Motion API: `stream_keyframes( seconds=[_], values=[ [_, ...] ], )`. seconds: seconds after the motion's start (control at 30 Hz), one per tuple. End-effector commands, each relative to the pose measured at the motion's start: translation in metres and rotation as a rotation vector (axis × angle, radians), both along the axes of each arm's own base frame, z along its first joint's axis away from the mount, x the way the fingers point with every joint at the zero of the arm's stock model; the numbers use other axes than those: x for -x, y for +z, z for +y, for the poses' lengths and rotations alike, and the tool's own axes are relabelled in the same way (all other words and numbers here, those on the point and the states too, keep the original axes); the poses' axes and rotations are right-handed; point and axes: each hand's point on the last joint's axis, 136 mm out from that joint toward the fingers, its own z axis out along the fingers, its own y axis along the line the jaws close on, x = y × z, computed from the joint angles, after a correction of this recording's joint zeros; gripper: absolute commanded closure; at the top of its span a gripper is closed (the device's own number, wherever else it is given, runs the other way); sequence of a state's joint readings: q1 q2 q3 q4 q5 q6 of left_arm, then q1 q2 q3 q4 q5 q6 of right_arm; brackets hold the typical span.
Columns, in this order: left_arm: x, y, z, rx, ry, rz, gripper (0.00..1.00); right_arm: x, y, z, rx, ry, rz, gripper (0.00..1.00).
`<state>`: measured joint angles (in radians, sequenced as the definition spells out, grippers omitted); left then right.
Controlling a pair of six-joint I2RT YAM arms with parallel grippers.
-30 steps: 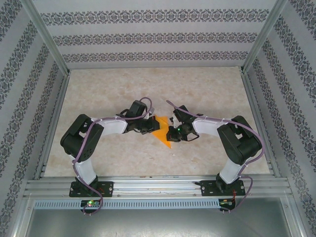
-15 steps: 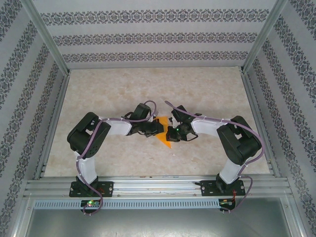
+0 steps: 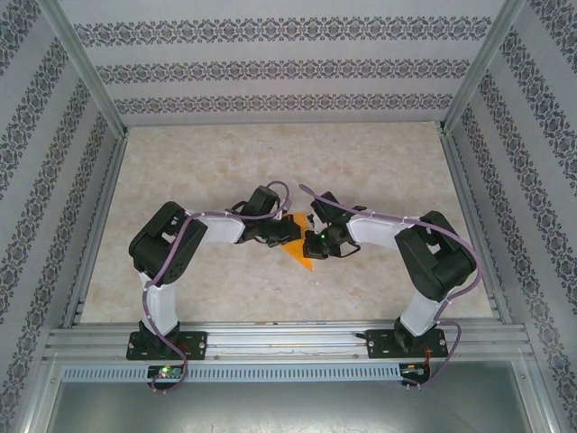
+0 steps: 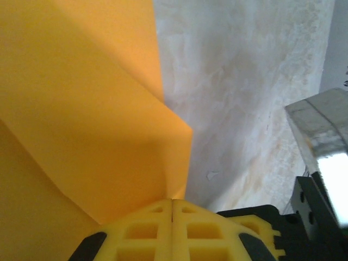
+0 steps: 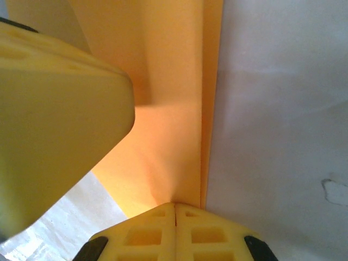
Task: Fold a paper plane with a square sheet of paper (fold left side to right side)
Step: Fourth fold the wing at the center of the table.
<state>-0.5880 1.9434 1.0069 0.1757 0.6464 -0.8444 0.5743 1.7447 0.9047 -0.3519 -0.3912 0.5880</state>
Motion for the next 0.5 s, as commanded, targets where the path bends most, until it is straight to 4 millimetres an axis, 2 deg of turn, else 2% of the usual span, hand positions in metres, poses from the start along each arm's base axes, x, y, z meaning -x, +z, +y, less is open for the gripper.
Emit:
stream_keyframes(
  seconds=[0.0,0.3,0.47],
  values=[
    [0.003,-0.015,0.003,-0.062,-0.012,0.013,1.00,0.037,-0.059,-0.059,0.319,-0.006,0.118,1.00],
    [0.000,-0.036,0.022,-0.137,0.048,0.055,1.00,0.040,-0.060,-0.063,0.357,0.015,0.126,1.00],
    [-0.006,-0.039,0.030,-0.141,0.069,0.059,1.00,0.042,-0.062,-0.063,0.364,0.023,0.135,1.00]
  ],
)
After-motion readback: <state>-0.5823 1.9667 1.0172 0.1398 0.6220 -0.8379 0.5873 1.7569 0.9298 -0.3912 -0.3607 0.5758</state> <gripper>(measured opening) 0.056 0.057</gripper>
